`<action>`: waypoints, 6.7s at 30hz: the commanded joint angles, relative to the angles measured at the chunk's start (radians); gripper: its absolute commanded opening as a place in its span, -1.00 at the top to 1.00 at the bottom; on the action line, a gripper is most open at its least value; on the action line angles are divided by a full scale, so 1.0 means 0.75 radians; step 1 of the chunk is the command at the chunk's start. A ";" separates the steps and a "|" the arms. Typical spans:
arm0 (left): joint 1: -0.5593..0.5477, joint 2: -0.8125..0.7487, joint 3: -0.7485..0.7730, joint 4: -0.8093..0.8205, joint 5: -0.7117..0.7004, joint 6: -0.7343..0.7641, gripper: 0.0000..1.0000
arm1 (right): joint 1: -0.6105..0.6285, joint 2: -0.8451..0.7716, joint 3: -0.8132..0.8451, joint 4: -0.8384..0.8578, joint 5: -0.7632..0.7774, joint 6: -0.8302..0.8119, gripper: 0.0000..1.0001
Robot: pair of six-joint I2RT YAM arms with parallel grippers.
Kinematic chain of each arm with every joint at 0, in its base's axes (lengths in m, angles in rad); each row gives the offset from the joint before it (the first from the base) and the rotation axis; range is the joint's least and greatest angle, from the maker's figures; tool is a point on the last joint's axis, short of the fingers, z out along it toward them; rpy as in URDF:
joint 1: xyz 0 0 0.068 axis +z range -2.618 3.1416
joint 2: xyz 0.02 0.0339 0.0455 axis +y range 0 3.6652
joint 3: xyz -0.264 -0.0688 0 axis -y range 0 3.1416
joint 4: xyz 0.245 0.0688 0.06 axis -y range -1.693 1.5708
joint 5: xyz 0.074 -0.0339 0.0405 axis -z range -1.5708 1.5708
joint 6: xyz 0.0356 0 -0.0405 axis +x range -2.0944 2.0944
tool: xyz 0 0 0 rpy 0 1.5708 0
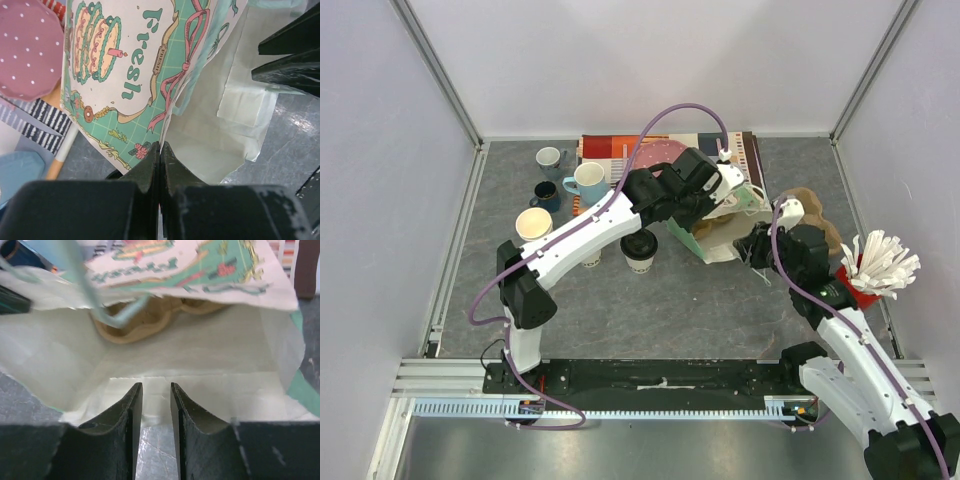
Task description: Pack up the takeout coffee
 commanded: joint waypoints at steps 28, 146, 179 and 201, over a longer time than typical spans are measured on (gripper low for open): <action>0.074 -0.064 0.057 -0.001 0.161 -0.177 0.95 | 0.399 0.133 -0.206 0.628 0.400 -0.189 0.19; 0.196 -0.039 0.026 0.177 0.305 0.001 0.96 | 0.475 0.515 -0.099 0.523 0.048 -1.516 -0.40; 0.211 -0.031 0.022 0.065 0.664 0.300 0.96 | 0.315 1.026 0.295 0.286 0.097 -2.005 -0.41; 0.211 -0.021 0.013 0.067 0.538 0.273 0.96 | 0.295 0.869 0.240 0.437 0.087 -1.796 1.00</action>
